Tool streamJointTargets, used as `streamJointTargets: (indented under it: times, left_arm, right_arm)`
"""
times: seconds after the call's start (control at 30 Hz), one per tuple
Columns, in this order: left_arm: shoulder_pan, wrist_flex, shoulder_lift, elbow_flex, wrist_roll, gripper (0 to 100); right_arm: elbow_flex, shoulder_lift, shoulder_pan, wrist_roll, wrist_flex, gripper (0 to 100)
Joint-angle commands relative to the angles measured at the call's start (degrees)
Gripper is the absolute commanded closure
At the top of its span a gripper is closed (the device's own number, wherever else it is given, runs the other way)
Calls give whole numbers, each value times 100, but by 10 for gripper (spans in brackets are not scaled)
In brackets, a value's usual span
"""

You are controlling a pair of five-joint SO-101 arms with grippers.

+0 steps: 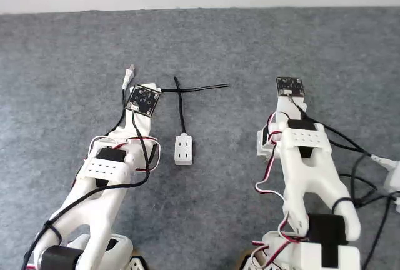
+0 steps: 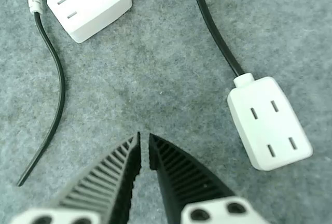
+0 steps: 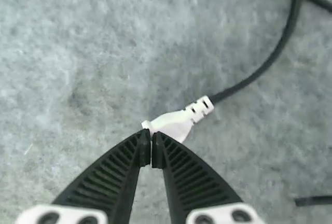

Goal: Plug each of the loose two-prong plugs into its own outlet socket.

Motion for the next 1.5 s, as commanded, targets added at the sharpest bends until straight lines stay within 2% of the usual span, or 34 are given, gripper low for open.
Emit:
streamJointTargets:
  times: [0.0,0.33,0.53,0.8,0.9,1.1,1.47]
  left_arm:
    - [-18,-123,-202,-321,18,976]
    - [-26,-123,-185,-321,18,976]
    - [-18,-123,-176,-321,18,976]
    - [-9,-123,-167,-321,18,976]
    - [-9,-123,-158,-321,18,975]
    - [-9,-123,-158,-321,18,975]
    - [-9,-123,-158,-321,18,975]
  right_arm:
    - [-308,22,-136,97,-154,989]
    - [-334,154,-198,123,-215,987]
    - [-870,347,-189,-9,57,989]
    - [-352,-1007,189,-1538,75,987]
    - [-9,-1323,418,-1873,92,986]
    - [387,-1200,673,-1785,66,986]
    - [-378,286,303,-1714,-84,986]
